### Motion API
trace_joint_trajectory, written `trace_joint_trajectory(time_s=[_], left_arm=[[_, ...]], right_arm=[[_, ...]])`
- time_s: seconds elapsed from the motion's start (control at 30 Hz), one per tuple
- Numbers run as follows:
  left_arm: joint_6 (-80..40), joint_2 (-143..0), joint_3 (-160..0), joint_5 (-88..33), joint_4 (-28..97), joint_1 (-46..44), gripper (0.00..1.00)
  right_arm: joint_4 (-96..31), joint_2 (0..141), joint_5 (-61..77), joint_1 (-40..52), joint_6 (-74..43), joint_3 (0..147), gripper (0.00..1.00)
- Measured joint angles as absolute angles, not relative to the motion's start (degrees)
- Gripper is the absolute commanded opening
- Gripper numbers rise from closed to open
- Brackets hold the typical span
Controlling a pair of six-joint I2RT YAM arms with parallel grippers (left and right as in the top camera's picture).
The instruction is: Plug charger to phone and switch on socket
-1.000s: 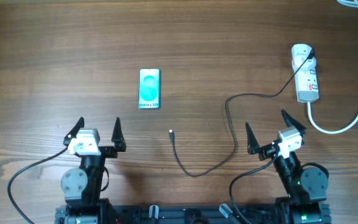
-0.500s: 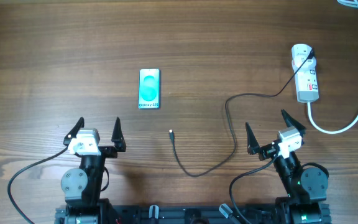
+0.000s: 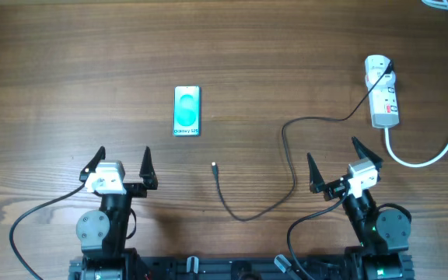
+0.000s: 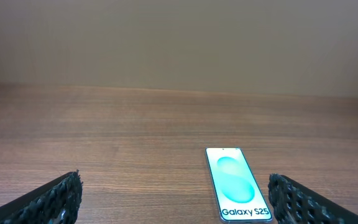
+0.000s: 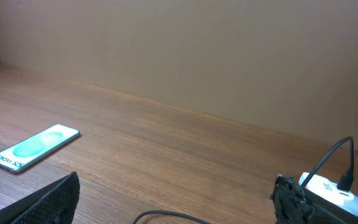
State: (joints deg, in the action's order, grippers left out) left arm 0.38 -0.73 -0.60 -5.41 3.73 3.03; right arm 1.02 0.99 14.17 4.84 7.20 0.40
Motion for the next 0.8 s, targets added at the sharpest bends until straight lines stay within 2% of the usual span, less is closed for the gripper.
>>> trace_joint_trajectory(time_s=[0.47, 0.7, 0.8], left_arm=[[0.4, -0.7, -0.6, -5.1, 3.7, 3.0, 1.00], [0.4, -0.8, -0.5, -5.9, -2.1, 3.0, 1.00], [-0.8, -0.8, -3.1, -9.3, 2.7, 3.0, 1.00]], right_arm=[[1.0, 1.0, 14.2, 4.8, 7.2, 0.4, 1.00], [1.0, 1.0, 14.2, 4.8, 7.2, 0.4, 1.00], [1.0, 1.0, 14.2, 4.8, 7.2, 0.4, 1.00]])
